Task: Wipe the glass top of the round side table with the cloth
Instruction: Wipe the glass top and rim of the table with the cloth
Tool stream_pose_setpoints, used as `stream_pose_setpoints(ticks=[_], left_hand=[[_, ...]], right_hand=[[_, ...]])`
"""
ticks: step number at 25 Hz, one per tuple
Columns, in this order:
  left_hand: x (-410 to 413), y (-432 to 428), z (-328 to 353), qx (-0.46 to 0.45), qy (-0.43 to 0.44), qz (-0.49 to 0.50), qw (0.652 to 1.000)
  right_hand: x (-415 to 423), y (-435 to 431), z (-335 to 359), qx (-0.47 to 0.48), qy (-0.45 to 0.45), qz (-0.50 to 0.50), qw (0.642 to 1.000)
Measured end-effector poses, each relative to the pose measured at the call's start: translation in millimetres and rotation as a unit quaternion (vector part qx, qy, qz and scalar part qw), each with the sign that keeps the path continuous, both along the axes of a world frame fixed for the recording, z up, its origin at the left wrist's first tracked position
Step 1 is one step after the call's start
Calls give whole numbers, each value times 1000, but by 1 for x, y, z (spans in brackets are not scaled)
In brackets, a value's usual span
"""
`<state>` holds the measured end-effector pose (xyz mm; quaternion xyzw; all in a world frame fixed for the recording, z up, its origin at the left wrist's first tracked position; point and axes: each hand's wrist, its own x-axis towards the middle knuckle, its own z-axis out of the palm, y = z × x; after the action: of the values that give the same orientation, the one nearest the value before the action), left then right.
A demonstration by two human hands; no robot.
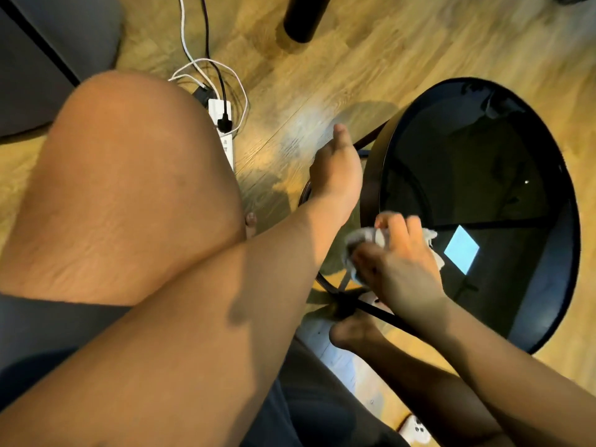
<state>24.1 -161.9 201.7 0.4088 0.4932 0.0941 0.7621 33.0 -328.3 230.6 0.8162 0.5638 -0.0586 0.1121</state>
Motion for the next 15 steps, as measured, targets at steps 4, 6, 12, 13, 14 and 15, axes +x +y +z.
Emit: stream_pose_setpoints(ticks=[4, 6, 12, 13, 14, 15], left_hand=[[6, -7, -1, 18, -1, 27, 999], [4, -10, -6, 28, 11, 19, 999], [22, 12, 2, 20, 34, 77, 996], [25, 12, 5, 28, 31, 80, 996], [27, 11, 8, 46, 29, 75, 996], [28, 10, 10, 60, 27, 65, 996]], right_hand=[[64, 110, -3, 79, -64, -174, 980], [127, 155, -8, 31, -65, -260, 963], [169, 168, -2, 20, -72, -311, 948], [154, 160, 2, 28, -89, -272, 958], [134, 149, 4, 40, -93, -227, 969], [109, 135, 4, 52, -86, -190, 977]])
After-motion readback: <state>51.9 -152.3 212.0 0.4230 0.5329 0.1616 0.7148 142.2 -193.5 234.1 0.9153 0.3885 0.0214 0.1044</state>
